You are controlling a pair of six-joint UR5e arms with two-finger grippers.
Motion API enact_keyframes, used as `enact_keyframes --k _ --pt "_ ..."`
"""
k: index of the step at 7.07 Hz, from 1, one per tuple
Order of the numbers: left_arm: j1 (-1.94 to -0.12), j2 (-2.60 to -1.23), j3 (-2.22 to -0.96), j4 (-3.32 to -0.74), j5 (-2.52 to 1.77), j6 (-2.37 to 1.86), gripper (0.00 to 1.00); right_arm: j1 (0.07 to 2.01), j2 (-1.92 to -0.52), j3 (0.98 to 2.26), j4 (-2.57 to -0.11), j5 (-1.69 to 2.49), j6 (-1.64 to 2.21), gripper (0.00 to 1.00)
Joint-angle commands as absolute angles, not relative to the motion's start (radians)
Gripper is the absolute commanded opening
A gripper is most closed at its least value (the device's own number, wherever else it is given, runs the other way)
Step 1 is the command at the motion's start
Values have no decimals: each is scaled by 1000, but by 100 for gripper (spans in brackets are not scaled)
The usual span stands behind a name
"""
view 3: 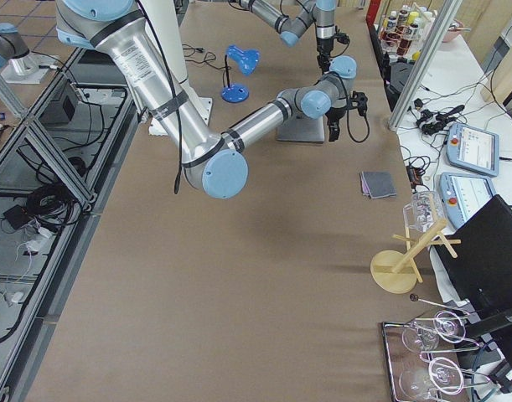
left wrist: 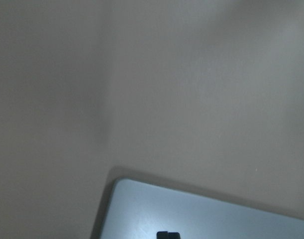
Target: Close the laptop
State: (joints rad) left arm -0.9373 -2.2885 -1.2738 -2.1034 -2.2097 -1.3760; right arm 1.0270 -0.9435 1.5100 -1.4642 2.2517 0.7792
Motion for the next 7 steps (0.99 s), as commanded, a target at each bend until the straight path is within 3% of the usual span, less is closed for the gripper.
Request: enact_keyframes --k 1,5,7 --pt "-1073 -2188 -1345 -2021 -2282 -1193 98 1156 -1044 1593 -1604 2312 546 100" --pt "-1313 -1878 -1633 -1669 -2284 -617 98 1295 -1277 1799 -1838 2289 194 100" --pt "-1414 -1751 -1649 -1629 -2286 -380 98 1337 -1354 1728 -1810 2215 100 100"
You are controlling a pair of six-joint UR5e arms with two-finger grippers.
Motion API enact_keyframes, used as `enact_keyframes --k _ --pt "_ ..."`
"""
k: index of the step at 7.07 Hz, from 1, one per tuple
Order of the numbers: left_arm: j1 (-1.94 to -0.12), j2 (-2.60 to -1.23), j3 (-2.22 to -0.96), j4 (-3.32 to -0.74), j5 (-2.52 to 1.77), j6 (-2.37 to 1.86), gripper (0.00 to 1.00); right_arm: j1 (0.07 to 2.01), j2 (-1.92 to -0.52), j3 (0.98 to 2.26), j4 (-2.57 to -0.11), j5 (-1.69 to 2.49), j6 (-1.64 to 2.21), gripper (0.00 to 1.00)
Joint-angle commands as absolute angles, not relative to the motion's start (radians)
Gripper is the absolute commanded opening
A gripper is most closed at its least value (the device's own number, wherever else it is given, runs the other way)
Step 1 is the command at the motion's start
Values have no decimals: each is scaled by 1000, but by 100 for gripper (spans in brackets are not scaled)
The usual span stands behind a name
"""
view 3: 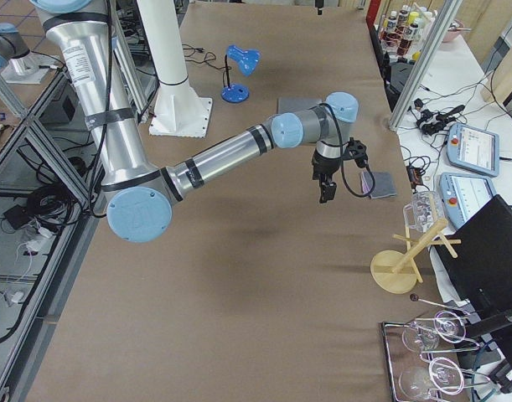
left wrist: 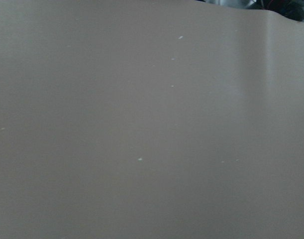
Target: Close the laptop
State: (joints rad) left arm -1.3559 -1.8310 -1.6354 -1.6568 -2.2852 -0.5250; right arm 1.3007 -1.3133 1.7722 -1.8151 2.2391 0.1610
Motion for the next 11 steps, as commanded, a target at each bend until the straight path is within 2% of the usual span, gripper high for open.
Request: enact_keyframes --k 1,4,6,11 --pt "-1457 -1712 -1644 -1626 -2286 -301 98 1380 -1392 1680 -1809 2235 -40 100" --pt "-1526 -1652 -1618 -1629 -2388 -209 98 1465 -1482 1654 -1749 2318 -161 100" --pt "-1538 -1632 -1579 -1638 -2385 -169 98 1488 -1480 1600 -1747 2319 -158 100" --pt "-1560 -1634 -1554 -1629 -2384 -140 98 1534 -1499 1589 -1749 2325 -149 100"
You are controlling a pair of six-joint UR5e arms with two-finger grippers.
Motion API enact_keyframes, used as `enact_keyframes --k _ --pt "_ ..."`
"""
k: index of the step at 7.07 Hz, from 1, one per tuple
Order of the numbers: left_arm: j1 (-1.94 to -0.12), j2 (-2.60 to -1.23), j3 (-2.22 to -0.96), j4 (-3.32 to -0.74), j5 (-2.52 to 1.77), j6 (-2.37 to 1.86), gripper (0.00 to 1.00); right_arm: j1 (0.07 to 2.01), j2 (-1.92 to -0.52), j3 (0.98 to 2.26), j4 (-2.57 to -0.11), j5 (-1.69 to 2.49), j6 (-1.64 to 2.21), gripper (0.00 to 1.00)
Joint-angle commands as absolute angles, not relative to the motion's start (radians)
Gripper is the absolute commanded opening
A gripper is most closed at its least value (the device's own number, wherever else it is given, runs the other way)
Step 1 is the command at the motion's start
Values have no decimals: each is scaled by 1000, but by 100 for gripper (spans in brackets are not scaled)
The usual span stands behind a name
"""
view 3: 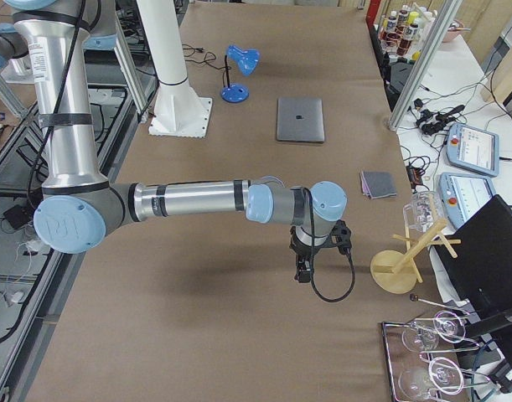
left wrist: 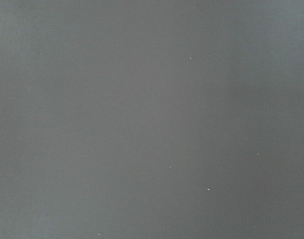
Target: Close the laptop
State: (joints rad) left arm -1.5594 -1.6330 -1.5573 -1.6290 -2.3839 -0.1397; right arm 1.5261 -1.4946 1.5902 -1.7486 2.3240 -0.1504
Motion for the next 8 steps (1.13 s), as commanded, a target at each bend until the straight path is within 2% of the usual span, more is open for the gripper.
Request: enact_keyframes --k 1,8 --pt "-1560 -1634 -1555 -1631 -2384 -140 98 1534 -1499 1589 -1749 2326 -147 100" --pt "-1560 -1635 -1554 -1629 -2382 -140 98 1548 -1500 1591 -1749 2341 -146 100"
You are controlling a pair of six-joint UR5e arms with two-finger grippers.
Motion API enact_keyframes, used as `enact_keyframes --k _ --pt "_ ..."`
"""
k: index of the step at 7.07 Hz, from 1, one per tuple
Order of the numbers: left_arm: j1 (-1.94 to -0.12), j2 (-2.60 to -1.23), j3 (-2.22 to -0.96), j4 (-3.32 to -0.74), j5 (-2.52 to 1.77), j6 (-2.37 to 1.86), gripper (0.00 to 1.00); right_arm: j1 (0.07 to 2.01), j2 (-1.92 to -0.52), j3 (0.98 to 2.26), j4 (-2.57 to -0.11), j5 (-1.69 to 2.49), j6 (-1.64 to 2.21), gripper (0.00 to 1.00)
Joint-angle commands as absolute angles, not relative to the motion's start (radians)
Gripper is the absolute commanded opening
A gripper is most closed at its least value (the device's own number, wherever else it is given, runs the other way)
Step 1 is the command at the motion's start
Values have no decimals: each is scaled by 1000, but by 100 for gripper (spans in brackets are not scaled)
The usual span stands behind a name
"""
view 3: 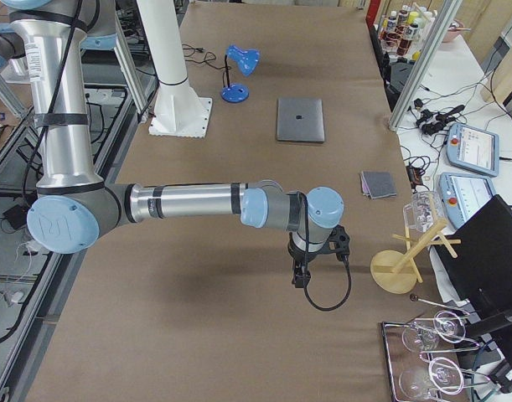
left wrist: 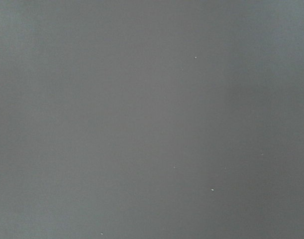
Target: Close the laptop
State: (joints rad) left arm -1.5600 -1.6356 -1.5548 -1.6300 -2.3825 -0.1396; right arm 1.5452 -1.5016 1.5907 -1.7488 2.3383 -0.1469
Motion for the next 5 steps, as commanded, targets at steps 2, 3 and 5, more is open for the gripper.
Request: enact_keyframes --k 2,3,5 --pt "-1560 -1635 -1552 -1631 -2382 -140 98 1549 -1500 1592 -1749 2341 -146 100" --pt "-1560 -1637 -1551 -1631 -2379 -140 98 1549 -1497 1592 -1749 2341 -147 100" --pt "-1560 -1634 -1552 -1635 -2381 -147 98 1548 -1500 1592 -1747 2341 -146 100"
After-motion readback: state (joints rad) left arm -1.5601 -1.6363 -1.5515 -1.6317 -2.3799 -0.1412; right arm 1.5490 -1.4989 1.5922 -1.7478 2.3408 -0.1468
